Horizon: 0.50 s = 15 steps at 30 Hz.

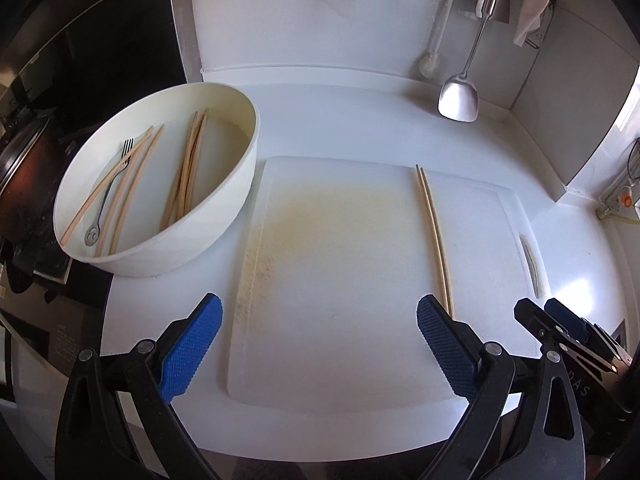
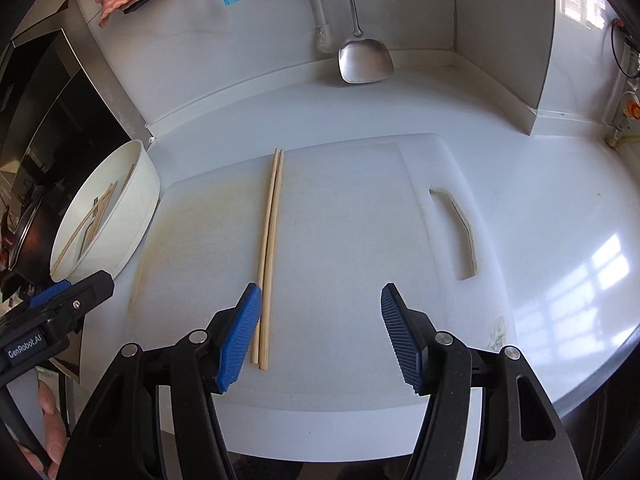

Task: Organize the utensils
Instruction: 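Move both open tools back over the last chopsticks on the board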

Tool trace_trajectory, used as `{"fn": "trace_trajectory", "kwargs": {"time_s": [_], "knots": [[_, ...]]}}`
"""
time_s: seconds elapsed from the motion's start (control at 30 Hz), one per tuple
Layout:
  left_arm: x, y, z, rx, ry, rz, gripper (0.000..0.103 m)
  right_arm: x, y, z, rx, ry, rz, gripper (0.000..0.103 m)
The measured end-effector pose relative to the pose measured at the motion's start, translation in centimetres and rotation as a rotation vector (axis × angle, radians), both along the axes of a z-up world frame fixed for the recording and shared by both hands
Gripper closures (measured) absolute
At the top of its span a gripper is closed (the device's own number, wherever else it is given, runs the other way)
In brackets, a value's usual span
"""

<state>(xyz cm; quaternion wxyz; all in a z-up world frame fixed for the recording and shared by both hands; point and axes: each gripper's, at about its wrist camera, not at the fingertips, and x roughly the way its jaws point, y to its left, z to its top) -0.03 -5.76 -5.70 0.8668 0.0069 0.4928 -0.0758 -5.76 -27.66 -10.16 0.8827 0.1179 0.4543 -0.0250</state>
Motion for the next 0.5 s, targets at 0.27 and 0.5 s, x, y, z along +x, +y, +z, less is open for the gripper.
{"fn": "trace_trajectory", "kwargs": {"time_s": [0.27, 0.5], "knots": [[-0.5, -0.8, -1.0, 0.037, -0.016, 0.049, 0.007, 2.5, -0.1, -1.7, 0.003, -0.008, 0.023, 0.043], [0.0, 0.4, -2.5, 0.014, 0.015, 0.1, 0.007, 3.9, 0.8, -3.6, -0.006, 0.011, 0.048, 0.043]]}}
